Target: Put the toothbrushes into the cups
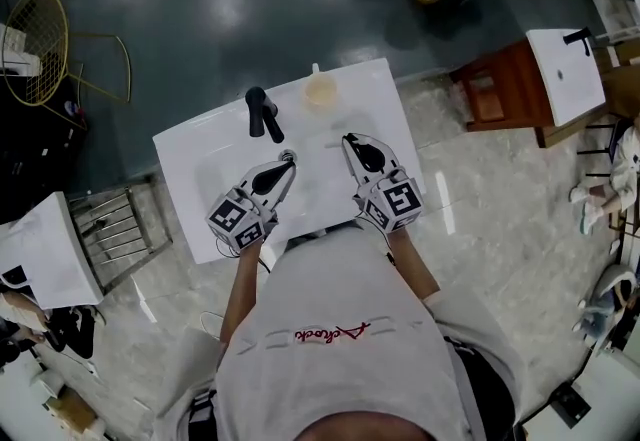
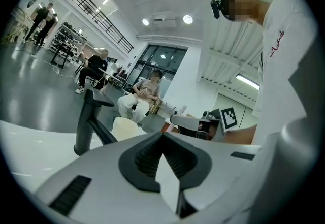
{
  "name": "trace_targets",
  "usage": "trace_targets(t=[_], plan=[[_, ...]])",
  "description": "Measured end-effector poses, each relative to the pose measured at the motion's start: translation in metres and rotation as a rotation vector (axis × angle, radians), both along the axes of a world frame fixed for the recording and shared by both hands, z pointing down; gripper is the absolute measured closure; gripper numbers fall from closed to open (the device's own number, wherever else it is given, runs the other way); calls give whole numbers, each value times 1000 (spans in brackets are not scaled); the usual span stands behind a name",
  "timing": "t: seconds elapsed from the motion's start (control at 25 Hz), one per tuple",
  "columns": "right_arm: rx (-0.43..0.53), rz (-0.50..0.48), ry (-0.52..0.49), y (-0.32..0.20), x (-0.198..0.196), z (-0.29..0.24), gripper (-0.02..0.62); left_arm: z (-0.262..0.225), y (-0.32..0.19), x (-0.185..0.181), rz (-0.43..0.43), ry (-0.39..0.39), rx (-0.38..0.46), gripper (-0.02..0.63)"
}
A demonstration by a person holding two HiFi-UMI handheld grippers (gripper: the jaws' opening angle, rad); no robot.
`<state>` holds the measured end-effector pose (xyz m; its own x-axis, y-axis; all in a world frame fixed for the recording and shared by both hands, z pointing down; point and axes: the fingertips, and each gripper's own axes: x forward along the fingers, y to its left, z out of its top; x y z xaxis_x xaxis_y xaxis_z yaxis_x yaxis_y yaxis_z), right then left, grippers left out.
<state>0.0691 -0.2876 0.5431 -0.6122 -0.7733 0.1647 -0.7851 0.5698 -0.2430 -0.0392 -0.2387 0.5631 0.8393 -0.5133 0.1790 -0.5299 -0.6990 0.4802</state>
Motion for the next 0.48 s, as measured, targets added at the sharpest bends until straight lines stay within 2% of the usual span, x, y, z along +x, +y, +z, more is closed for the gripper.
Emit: trace_targets(t=[0.28,0.48], plan=[[80,-1,-3,-54,3,-23,575,2,-3,-6,-36,-8,-14,591],[103,-4,-5,-89,1,-26,575,1,-4,-11,-56,-12,-17,591]])
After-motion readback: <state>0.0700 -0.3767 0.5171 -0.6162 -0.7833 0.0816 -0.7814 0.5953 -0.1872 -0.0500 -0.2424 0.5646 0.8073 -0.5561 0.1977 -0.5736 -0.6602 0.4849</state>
